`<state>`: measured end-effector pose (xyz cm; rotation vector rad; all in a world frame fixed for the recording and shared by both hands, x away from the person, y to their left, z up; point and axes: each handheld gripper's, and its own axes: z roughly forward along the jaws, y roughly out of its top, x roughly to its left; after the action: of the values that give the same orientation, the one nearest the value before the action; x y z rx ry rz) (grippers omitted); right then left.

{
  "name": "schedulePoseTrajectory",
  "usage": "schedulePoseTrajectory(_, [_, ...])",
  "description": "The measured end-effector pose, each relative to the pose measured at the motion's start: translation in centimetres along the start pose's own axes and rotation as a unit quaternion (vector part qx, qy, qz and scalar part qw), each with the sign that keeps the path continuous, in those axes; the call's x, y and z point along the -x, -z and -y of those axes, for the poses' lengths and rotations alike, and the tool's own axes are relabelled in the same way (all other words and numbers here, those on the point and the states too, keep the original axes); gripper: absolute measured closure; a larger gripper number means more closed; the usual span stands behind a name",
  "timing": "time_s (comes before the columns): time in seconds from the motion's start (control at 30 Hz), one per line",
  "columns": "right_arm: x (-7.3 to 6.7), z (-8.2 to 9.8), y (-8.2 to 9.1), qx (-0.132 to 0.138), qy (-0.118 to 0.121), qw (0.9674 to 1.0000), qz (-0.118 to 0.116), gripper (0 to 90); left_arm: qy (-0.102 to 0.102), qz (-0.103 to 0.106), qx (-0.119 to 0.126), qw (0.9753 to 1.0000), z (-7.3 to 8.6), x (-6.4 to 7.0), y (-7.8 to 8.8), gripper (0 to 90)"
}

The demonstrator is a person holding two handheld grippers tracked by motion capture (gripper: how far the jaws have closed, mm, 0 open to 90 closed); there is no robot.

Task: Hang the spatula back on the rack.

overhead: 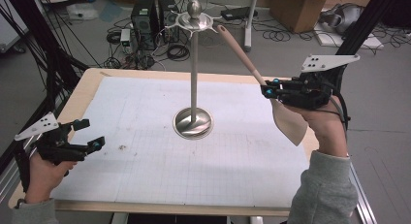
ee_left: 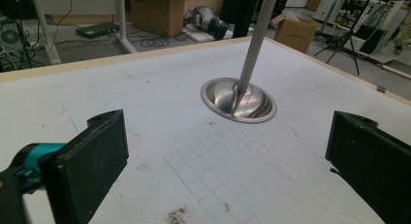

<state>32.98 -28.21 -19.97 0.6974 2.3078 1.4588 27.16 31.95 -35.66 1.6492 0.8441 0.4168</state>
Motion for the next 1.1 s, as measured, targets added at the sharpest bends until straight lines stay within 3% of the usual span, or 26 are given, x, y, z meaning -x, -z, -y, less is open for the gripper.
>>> schedulePoseTrajectory(0.33, [0.2,0.1,-0.4,0.004,-0.003,0.9998,-0.018,78.5,0.001,-0.001,-0.002,1.0000,0.1,-0.1,0.0,2.1])
schedulePoseTrajectory(0.83, [0.5,0.7,-1.1,-0.003,-0.014,0.9997,-0.021,78.6,0.002,-0.001,-0.004,1.0000,0.2,-0.1,-0.1,2.1])
schedulePoseTrajectory(1.1, [0.4,0.6,-1.8,-0.009,-0.008,0.9996,-0.025,78.6,0.001,0.000,-0.003,1.0000,0.2,-0.1,0.0,2.1])
